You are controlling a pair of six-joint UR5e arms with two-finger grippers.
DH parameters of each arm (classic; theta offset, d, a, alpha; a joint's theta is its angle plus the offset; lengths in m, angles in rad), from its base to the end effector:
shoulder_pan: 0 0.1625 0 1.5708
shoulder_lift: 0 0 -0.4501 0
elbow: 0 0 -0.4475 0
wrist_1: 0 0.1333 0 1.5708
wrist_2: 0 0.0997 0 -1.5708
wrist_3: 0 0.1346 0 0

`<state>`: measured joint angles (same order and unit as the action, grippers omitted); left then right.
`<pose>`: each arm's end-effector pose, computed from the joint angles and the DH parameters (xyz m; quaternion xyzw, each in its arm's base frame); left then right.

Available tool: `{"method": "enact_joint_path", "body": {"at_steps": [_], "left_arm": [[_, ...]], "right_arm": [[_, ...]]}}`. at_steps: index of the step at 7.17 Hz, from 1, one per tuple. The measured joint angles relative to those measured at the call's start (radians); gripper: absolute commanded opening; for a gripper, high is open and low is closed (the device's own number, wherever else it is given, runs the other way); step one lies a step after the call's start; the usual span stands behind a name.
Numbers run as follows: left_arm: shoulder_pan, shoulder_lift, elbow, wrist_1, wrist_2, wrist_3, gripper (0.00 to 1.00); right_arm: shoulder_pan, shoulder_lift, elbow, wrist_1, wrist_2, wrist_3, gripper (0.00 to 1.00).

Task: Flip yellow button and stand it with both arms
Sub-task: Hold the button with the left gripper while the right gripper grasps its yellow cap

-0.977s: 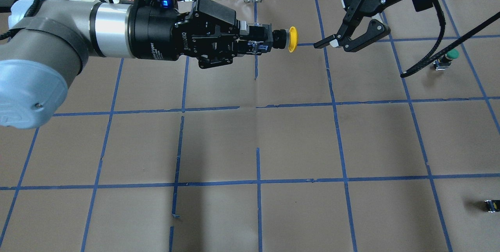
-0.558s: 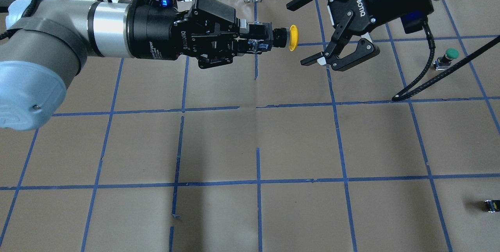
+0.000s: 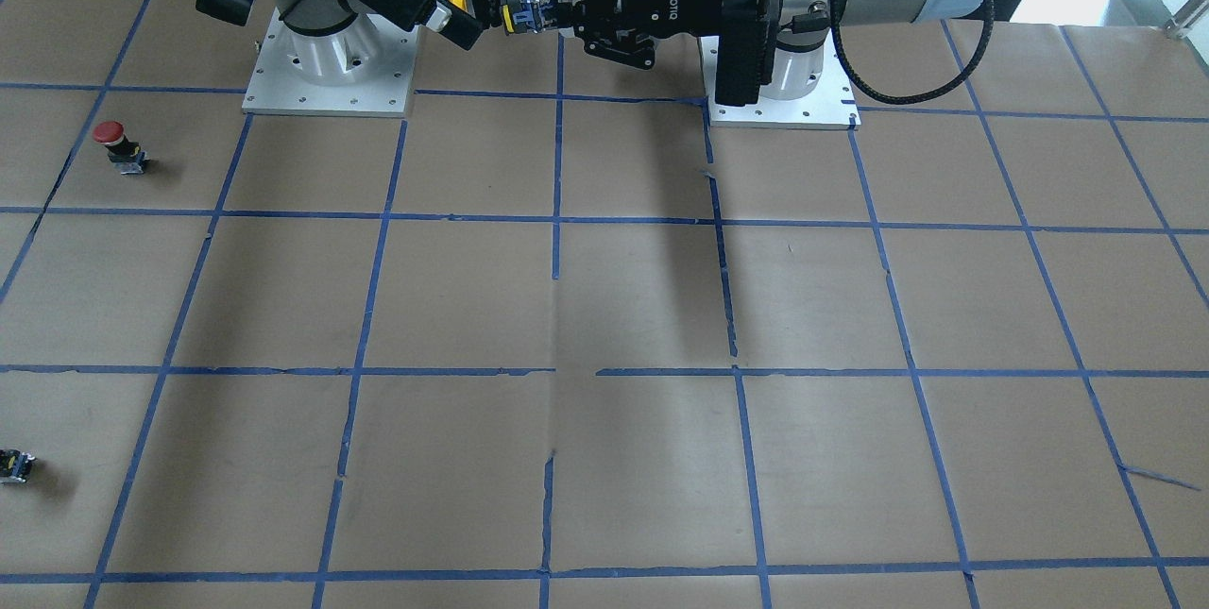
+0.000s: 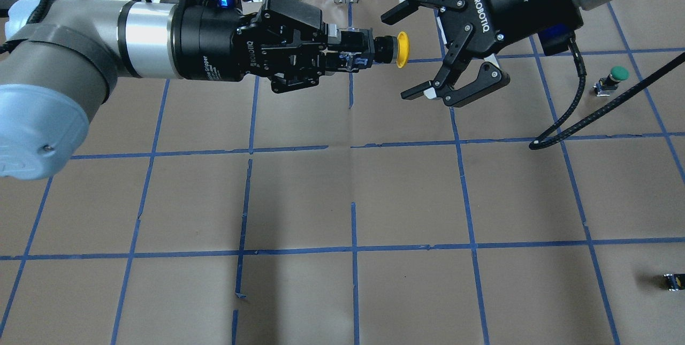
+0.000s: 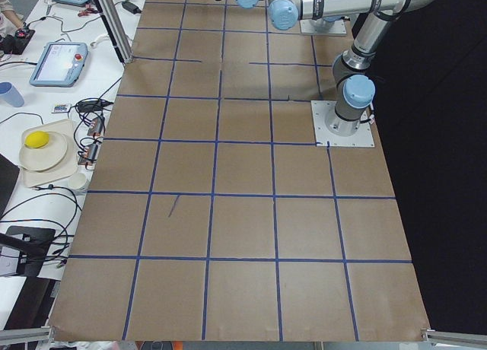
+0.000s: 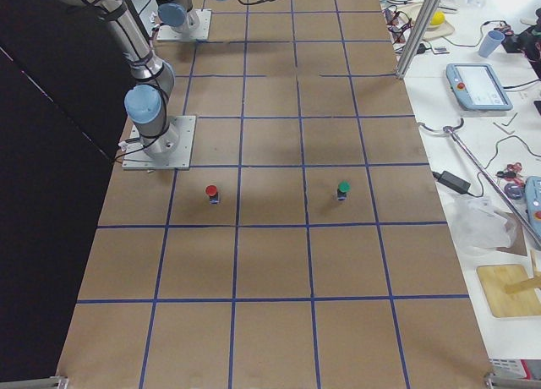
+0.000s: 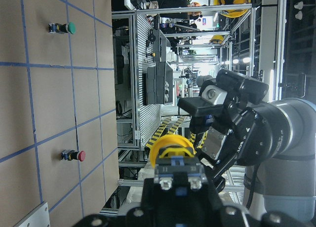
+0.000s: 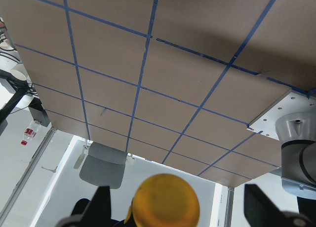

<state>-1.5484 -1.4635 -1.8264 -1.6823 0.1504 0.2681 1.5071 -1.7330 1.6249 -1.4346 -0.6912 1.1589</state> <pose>-0.2554 -0.4914 0.4988 -0.0083 -0.7565 -0.0036 0.6539 0.2066 -0.4836 0.5664 0.5242 0.7375 0.2325 0.3568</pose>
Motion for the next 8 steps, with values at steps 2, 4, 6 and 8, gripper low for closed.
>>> {"method": "enact_joint_path", "body": {"at_steps": [2, 4, 6, 8], "left_arm": [[0.000, 0.000, 0.000, 0.001, -0.007, -0.001, 0.18], [0.000, 0.000, -0.001, 0.000, -0.017, -0.001, 0.18], [0.000, 0.001, -0.001, 0.000, -0.029, -0.001, 0.43], [0.001, 0.009, -0.001, 0.000, -0.026, -0.020, 1.00]], "right_arm": [[0.001, -0.003, 0.000, 0.000, -0.001, 0.002, 0.50], [-0.003, -0.012, 0.001, 0.000, -0.001, 0.002, 0.39], [-0.007, -0.016, 0.001, 0.001, 0.000, 0.002, 0.36], [-0.009, -0.017, 0.001, 0.001, 0.000, 0.002, 0.35]]}}
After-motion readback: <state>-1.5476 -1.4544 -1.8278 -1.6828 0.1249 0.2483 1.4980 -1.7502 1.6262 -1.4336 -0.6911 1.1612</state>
